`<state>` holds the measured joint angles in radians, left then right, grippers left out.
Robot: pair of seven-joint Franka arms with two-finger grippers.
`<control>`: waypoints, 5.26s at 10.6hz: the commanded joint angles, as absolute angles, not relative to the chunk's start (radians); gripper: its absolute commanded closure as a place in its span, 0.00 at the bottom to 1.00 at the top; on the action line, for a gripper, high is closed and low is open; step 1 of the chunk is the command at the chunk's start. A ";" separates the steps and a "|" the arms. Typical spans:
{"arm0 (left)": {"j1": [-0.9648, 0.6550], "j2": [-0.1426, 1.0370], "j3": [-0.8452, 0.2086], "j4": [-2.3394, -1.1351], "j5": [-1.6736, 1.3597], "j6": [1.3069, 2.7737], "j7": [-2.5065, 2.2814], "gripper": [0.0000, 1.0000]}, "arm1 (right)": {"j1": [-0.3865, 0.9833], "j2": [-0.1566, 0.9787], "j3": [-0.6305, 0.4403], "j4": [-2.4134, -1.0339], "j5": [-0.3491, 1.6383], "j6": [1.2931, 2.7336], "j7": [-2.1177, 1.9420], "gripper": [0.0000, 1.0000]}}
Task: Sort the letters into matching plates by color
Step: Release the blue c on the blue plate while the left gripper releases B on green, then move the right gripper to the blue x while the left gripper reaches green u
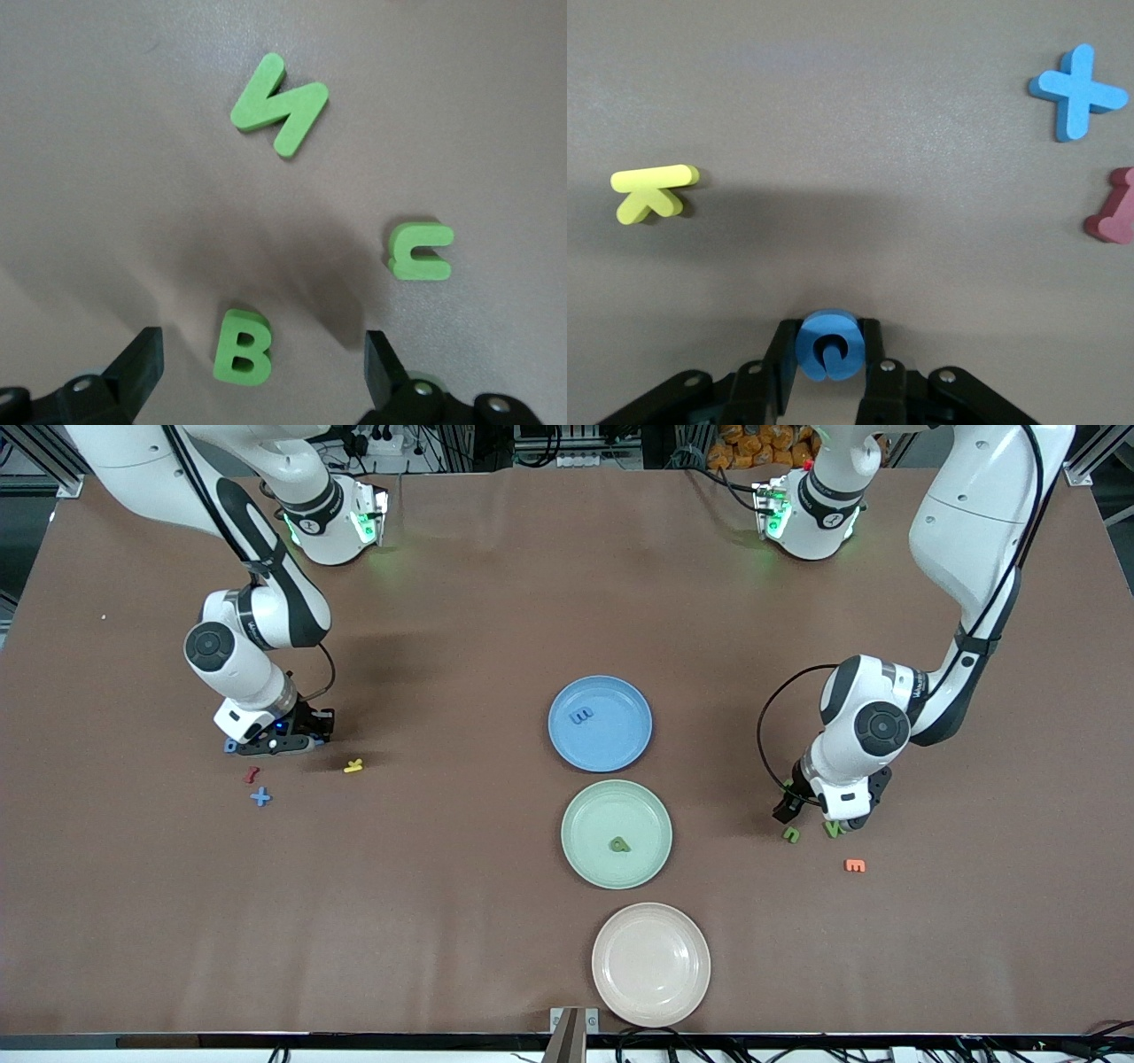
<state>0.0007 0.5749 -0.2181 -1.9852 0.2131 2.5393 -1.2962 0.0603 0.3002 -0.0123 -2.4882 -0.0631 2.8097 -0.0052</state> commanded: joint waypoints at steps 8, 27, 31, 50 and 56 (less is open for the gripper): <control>0.000 0.578 -0.222 -1.996 0.247 2.574 -1.345 1.00 | 0.320 0.215 0.000 -2.286 0.101 2.485 0.337 1.00; -0.339 0.721 -0.232 -1.598 0.242 2.658 -1.399 0.50 | 0.767 0.595 0.100 -1.701 0.077 2.398 1.253 0.14; -0.322 0.713 -0.224 -1.592 0.247 2.660 -1.393 0.00 | 0.639 0.386 0.103 -1.904 0.090 2.367 1.022 0.16; -0.155 0.756 -0.111 -1.592 0.153 2.365 -1.332 0.00 | 0.018 0.391 -0.091 -2.132 -0.006 2.555 -0.704 0.20; -0.137 0.758 -0.101 -1.594 0.150 2.365 -1.327 0.00 | -0.011 0.469 -0.092 -2.106 -0.002 2.637 -0.796 0.27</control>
